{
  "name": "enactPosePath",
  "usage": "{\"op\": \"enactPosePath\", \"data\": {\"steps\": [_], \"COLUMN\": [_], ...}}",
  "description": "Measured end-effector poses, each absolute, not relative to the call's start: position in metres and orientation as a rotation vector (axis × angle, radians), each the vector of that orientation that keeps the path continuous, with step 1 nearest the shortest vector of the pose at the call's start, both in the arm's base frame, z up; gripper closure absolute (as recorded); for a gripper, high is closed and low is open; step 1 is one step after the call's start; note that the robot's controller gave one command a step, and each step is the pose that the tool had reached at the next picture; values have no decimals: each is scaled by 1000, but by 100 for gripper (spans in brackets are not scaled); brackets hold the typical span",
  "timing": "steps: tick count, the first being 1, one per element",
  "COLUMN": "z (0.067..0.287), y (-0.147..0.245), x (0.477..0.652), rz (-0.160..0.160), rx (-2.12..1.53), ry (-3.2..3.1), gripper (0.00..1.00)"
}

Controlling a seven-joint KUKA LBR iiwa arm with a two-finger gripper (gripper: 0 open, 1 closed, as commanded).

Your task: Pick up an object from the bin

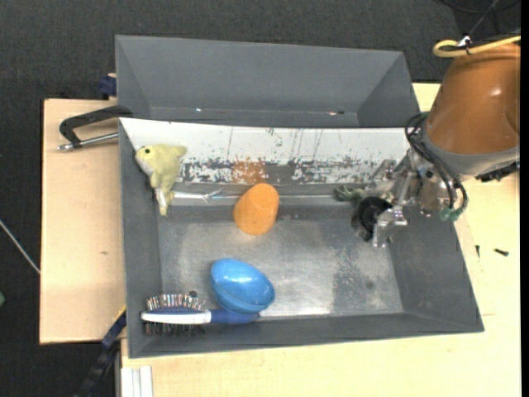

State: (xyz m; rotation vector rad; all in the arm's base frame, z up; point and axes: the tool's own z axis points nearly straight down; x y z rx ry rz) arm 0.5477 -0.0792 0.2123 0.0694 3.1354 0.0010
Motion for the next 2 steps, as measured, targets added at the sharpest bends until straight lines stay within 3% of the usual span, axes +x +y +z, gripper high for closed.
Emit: {"op": "enactPosePath", "data": {"steps": [1,2], "z": [175,215], "y": [-59,-55], "x": [527,528], "rz": [4,0], "rx": [82,45], "ry": [3145,3131], "gripper": [100,100]}}
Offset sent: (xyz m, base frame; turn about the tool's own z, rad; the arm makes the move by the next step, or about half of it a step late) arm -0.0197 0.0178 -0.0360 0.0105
